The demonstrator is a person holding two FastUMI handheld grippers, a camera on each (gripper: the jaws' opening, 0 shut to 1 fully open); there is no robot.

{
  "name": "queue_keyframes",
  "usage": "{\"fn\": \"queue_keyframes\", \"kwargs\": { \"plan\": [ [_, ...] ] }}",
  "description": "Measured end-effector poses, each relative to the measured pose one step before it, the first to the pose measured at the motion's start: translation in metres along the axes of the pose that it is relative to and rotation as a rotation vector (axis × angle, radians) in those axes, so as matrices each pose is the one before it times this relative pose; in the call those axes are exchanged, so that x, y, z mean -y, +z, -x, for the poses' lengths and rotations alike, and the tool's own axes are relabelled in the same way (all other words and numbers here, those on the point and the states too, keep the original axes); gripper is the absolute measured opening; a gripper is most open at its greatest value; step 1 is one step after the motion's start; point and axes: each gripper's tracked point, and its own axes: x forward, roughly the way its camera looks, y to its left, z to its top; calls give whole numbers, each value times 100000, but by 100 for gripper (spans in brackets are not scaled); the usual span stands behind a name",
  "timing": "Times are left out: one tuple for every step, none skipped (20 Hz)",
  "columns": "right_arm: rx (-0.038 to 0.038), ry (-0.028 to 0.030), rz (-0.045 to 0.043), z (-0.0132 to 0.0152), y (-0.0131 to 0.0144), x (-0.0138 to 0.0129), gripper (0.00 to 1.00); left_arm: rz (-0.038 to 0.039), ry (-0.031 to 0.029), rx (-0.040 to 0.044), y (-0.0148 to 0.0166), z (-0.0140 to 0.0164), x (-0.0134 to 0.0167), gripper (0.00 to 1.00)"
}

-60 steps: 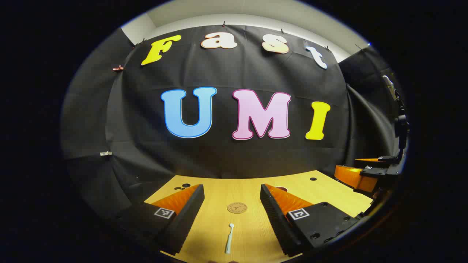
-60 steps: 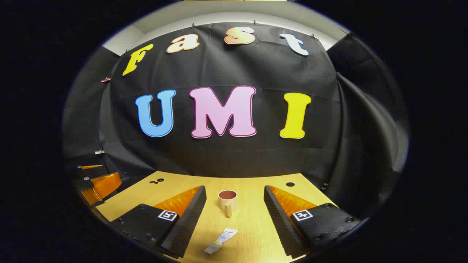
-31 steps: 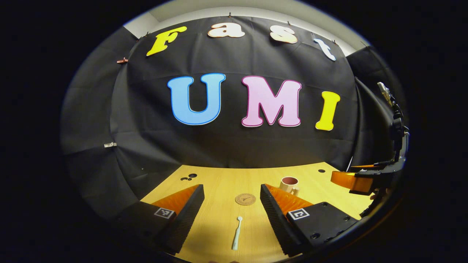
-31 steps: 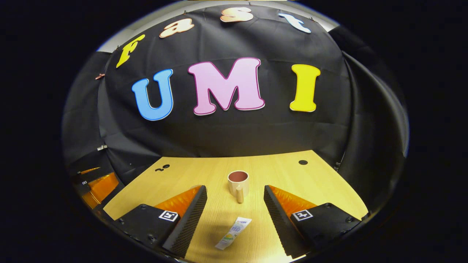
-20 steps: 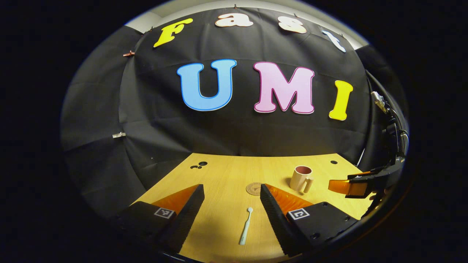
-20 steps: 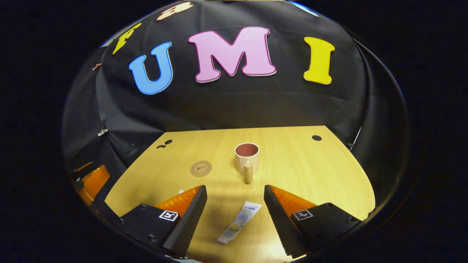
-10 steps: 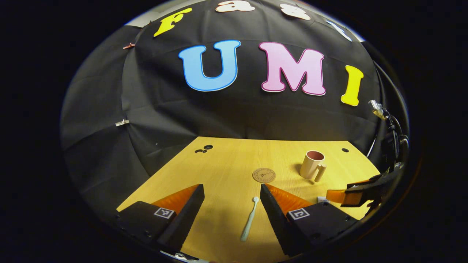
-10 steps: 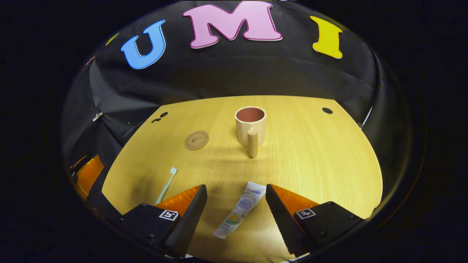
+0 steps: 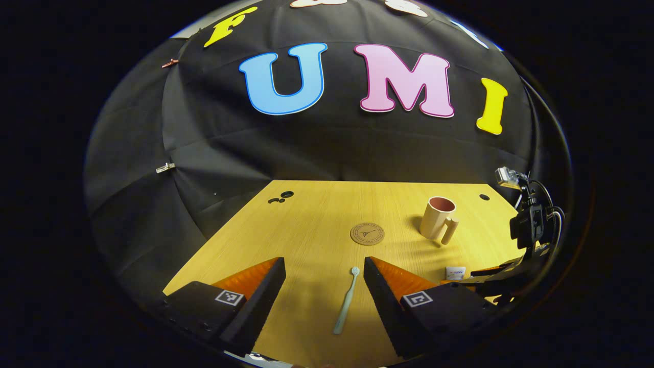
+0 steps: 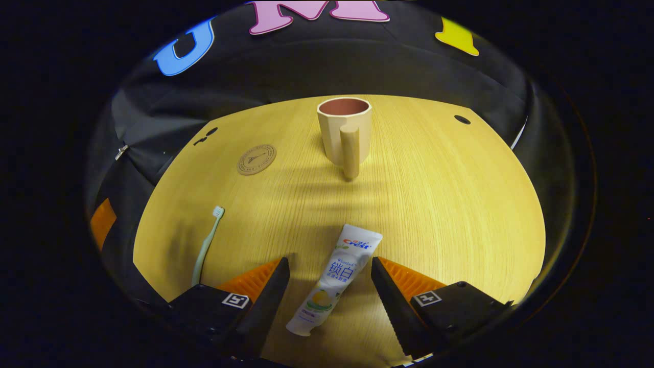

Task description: Put the toothbrush and toothpaste on the desktop into the cup, then pick up the cup and place it on the coaster on the desktop.

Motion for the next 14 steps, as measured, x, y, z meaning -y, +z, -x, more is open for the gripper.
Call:
{"fn": "queue_keyframes", "kwargs": {
  "plan": [
    [-1333, -327, -378, -315, -381, -26, 99, -420, 624, -178, 7, 33, -146, 98],
    [-1189, -450, -196, -204, -373, 55, 99, -214, 314, -319, -185, 73, -187, 98],
    [-858, -475, -179, -182, -264, 77, 99, -137, 381, -205, 5, 167, -209, 98],
    [-517, -256, -237, -192, -220, 18, 99, -48, 497, 12, -7, 329, -268, 98],
    [-310, -543, -10, -232, -67, 121, 99, -68, 420, -10, -138, 177, -174, 98],
    [-388, -759, 114, -149, -180, 208, 99, -88, 377, -96, -98, 243, -72, 98],
    [-155, -1003, -185, -32, 15, 201, 99, -80, 228, -185, -89, 198, -93, 97],
    [1236, -76, 41, -199, 331, -58, 99, -253, 187, -331, -215, 195, -62, 98],
    [-84, -131, 51, -148, -47, -94, 99, -318, 50, 17, -74, 259, -6, 98],
    [421, -474, 29, 94, 157, 24, 99, -279, 158, -137, -217, 103, -105, 97],
    [-460, -422, -306, -57, -87, -46, 99, -183, 328, -155, -76, 245, -79, 98],
    [19, -587, 163, 12, -1, 17, 99, 9, 112, -7, -59, 226, -7, 98],
    [-446, -1140, 595, -81, -144, 98, 99, 139, 13, 308, 37, 278, 47, 100],
    [97, -1382, 1073, -35, -51, 223, 99, 74, 80, 144, -26, 89, 20, 100]
  ]
}}
